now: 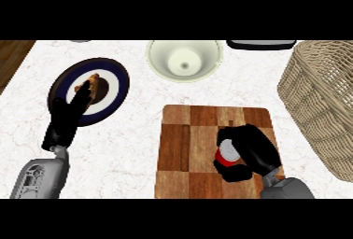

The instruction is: Pick the can from the cutting board and place it in the basket

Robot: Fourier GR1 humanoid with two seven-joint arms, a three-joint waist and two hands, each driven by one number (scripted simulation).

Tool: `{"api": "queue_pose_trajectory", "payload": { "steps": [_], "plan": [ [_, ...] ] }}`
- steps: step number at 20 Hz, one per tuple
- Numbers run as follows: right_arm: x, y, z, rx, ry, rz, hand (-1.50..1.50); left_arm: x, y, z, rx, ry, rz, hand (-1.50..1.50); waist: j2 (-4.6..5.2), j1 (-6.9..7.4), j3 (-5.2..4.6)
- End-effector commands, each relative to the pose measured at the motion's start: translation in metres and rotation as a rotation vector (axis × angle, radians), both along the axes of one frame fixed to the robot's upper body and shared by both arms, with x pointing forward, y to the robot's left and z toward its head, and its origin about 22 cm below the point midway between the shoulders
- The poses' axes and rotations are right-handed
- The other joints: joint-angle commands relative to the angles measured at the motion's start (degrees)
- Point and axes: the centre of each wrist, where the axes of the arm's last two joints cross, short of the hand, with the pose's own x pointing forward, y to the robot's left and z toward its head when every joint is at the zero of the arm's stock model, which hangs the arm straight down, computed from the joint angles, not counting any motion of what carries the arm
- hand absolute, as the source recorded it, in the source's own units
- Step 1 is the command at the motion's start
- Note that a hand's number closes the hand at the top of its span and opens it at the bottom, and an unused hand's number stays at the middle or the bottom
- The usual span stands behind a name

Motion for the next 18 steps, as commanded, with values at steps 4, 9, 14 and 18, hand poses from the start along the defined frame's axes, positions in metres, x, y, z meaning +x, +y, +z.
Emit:
{"api": "queue_pose_trajectory", "payload": {
  "steps": [4, 9, 14, 18],
  "plan": [
    [-0.029, 0.03, -0.009, -0.337, 0.017, -0.122, 1.5, -0.024, 0.017, -0.008, 0.021, 0.01, -0.015, 0.0, 0.35, 0.29, 0.36],
    [-0.036, 0.043, 0.033, -0.087, 0.009, -0.159, 1.5, -0.007, 0.007, 0.002, 0.007, 0.0, -0.003, 0.0, 0.48, -0.56, 0.4],
    [-0.05, 0.042, 0.087, 0.165, -0.047, -0.169, 1.5, 0.007, 0.012, 0.004, -0.019, 0.027, 0.013, 0.0, 0.53, -1.16, 0.39],
    [-0.063, 0.029, 0.129, 0.425, -0.114, -0.217, 1.5, 0.002, 0.005, 0.007, -0.013, 0.006, 0.003, 0.0, 0.48, -0.76, 0.44]
  ]
}}
